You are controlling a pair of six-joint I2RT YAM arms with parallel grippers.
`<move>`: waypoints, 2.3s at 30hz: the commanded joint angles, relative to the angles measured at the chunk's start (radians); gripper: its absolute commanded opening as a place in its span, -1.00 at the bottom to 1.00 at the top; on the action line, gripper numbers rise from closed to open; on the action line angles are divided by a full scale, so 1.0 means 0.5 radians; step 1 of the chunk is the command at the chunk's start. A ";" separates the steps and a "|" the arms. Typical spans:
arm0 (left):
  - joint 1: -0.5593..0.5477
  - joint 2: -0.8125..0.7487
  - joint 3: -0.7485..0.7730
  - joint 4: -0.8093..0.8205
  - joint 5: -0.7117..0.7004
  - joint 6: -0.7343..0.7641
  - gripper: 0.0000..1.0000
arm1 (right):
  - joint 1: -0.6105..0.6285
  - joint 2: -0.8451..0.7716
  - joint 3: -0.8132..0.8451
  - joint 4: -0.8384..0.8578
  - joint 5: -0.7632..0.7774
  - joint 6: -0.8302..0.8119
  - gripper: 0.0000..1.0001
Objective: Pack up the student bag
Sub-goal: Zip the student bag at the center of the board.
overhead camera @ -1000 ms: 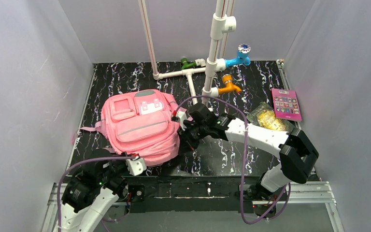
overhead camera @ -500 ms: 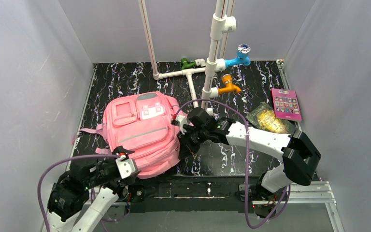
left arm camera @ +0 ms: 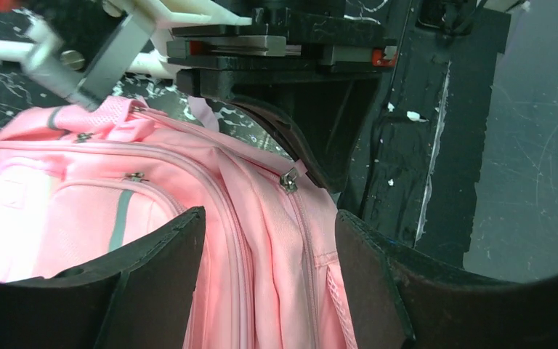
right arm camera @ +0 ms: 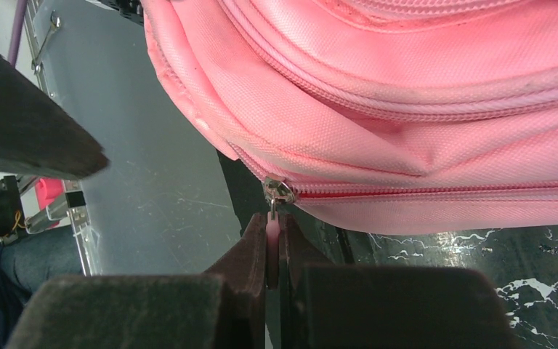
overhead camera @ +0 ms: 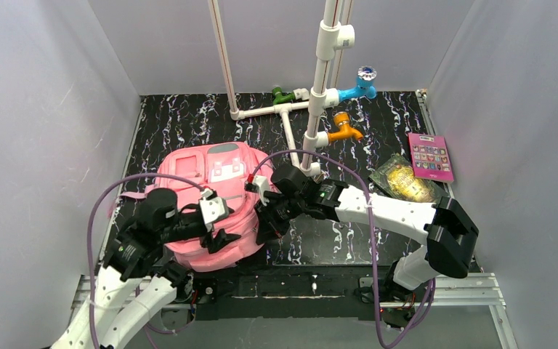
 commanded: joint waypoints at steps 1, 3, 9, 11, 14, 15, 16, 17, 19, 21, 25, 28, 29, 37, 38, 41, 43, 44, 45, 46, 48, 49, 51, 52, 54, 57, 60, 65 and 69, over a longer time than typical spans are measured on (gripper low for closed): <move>-0.043 0.123 0.021 0.024 0.059 0.041 0.27 | 0.029 -0.017 0.172 0.219 -0.111 0.040 -0.97; -0.051 0.117 -0.028 -0.021 0.095 0.042 0.29 | 0.034 -0.017 0.181 0.220 -0.108 0.043 -0.97; -0.061 0.066 -0.106 -0.177 -0.016 0.065 0.18 | 0.053 -0.002 0.264 0.225 -0.119 0.040 -0.97; -0.061 0.076 -0.097 -0.227 -0.049 0.089 0.04 | 0.057 0.007 0.307 0.214 -0.123 0.035 -0.97; -0.062 0.067 -0.065 -0.263 -0.121 0.112 -0.42 | 0.060 0.027 0.373 0.158 -0.119 0.000 -0.97; -0.062 0.065 -0.044 -0.297 -0.148 0.134 -0.72 | 0.060 0.029 0.386 0.139 -0.115 -0.011 -0.97; -0.062 0.059 -0.018 -0.337 -0.178 0.166 -0.91 | 0.060 0.029 0.394 0.123 -0.106 -0.024 -0.97; -0.062 0.049 0.022 -0.394 -0.199 0.201 -0.99 | 0.060 0.029 0.401 0.094 -0.085 -0.049 -0.97; -0.062 0.003 0.121 -0.525 -0.245 0.295 -1.00 | 0.060 0.022 0.421 -0.020 -0.025 -0.136 -0.97; -0.062 -0.071 0.210 -0.673 -0.298 0.379 -1.00 | 0.057 0.013 0.443 -0.156 0.080 -0.241 -0.97; -0.062 -0.266 0.329 -0.936 -0.508 0.516 -1.00 | 0.017 -0.004 0.480 -0.418 0.124 -0.423 -0.97; -0.062 -0.367 0.403 -1.144 -0.571 0.608 -1.00 | -0.053 -0.079 0.400 -0.495 0.186 -0.507 -0.97; -0.062 -0.394 0.415 -1.200 -0.590 0.635 -1.00 | -0.085 -0.111 0.365 -0.498 0.189 -0.522 -0.97; -0.062 -0.535 0.500 -1.384 -0.597 0.698 -1.00 | -0.293 -0.241 0.107 -0.443 0.215 -0.563 -0.97; -0.062 -0.535 0.512 -1.403 -0.602 0.708 -1.00 | -0.308 -0.236 0.081 -0.429 0.231 -0.568 -0.97; -0.062 -0.527 0.537 -1.458 -0.677 0.746 -1.00 | -0.344 -0.208 0.030 -0.448 0.301 -0.600 -0.97; -0.063 -0.527 0.550 -1.462 -0.730 0.755 -1.00 | -0.363 -0.204 -0.002 -0.460 0.337 -0.619 -0.97; -0.062 -0.529 0.557 -1.463 -0.734 0.759 -1.00 | -0.371 -0.208 -0.023 -0.452 0.352 -0.620 -0.97; -0.062 -0.530 0.559 -1.460 -0.732 0.763 -1.00 | -0.375 -0.216 -0.048 -0.441 0.380 -0.617 -0.97; -0.062 -0.530 0.565 -1.459 -0.729 0.762 -1.00 | -0.378 -0.218 -0.066 -0.436 0.431 -0.613 -0.97; -0.062 -0.527 0.560 -1.459 -0.741 0.759 -1.00 | -0.381 -0.230 -0.090 -0.424 0.569 -0.582 -0.97; -0.062 -0.528 0.555 -1.457 -0.746 0.758 -1.00 | -0.382 -0.236 -0.095 -0.412 0.606 -0.560 -0.97; -0.062 -0.524 0.545 -1.437 -0.732 0.724 -1.00 | -0.381 -0.241 -0.081 -0.395 0.574 -0.504 -0.62; -0.062 -0.515 0.536 -1.406 -0.721 0.677 -1.00 | -0.379 -0.242 -0.066 -0.384 0.522 -0.447 -0.39; -0.062 -0.492 0.506 -1.314 -0.676 0.542 -1.00 | -0.355 -0.260 -0.071 -0.300 0.420 -0.318 -0.13; -0.062 -0.428 0.431 -1.152 -0.511 0.300 -1.00 | -0.229 -0.345 -0.108 -0.167 0.513 -0.138 0.26; -0.059 -0.329 0.375 -1.048 -0.327 0.295 -1.00 | -0.163 -0.434 -0.217 -0.007 0.638 0.132 0.35; -0.071 -0.191 0.347 -0.863 -0.144 0.308 -1.00 | 0.077 -0.682 -0.441 0.391 0.979 0.547 0.39; -0.071 -0.117 0.293 -0.829 -0.032 0.346 -1.00 | 0.112 -0.880 -0.516 0.408 1.410 0.657 0.38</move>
